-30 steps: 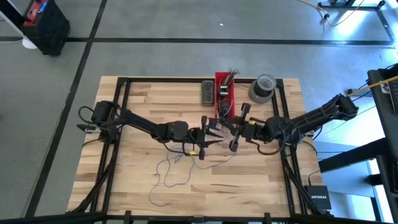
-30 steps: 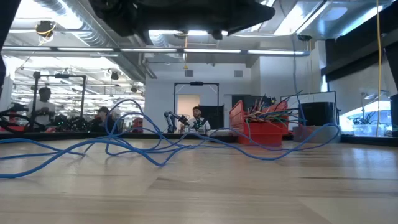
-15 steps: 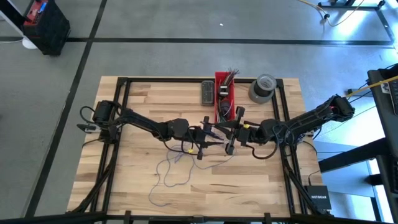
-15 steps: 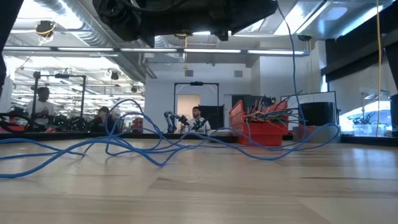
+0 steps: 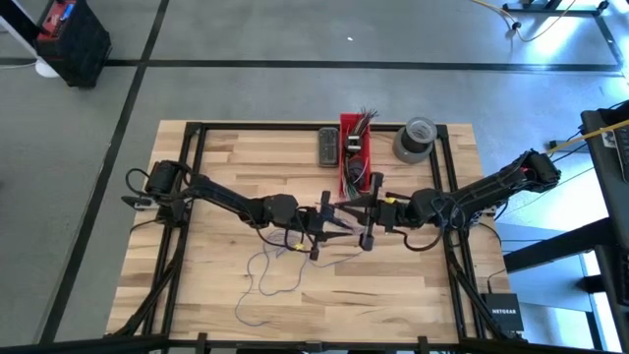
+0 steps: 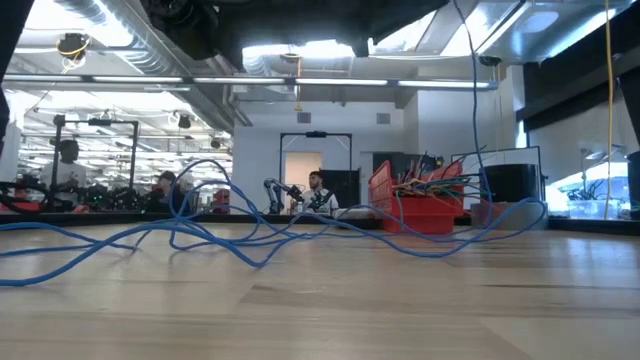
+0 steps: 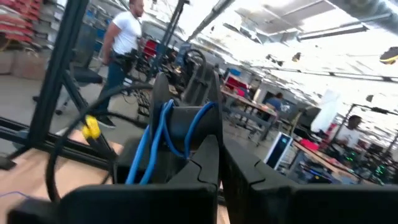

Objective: Coil cords
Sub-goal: Coil the blue wire into the black spool

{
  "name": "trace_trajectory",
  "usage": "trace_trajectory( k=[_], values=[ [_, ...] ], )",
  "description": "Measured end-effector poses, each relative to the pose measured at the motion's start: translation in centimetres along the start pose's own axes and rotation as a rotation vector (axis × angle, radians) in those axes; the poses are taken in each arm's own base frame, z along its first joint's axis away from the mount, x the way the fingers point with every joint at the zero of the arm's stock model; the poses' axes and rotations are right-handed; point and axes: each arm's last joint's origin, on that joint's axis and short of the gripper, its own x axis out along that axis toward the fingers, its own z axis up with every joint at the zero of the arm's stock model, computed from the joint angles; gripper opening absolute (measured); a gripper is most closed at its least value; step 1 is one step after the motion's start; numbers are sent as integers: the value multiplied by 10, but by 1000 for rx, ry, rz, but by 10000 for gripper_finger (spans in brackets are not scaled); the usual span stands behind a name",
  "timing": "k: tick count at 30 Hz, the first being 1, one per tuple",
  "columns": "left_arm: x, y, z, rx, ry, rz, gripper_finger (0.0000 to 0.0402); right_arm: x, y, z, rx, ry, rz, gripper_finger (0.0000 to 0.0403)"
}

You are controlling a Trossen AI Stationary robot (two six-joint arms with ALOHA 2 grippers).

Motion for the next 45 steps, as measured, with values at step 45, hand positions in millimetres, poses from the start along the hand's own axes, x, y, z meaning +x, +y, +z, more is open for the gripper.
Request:
trace_trajectory(
  k=[45],
  values=[
    [5,-5,-10,6,-53,-88,49,9,10,-10,-83,-28,37,7]
  ],
)
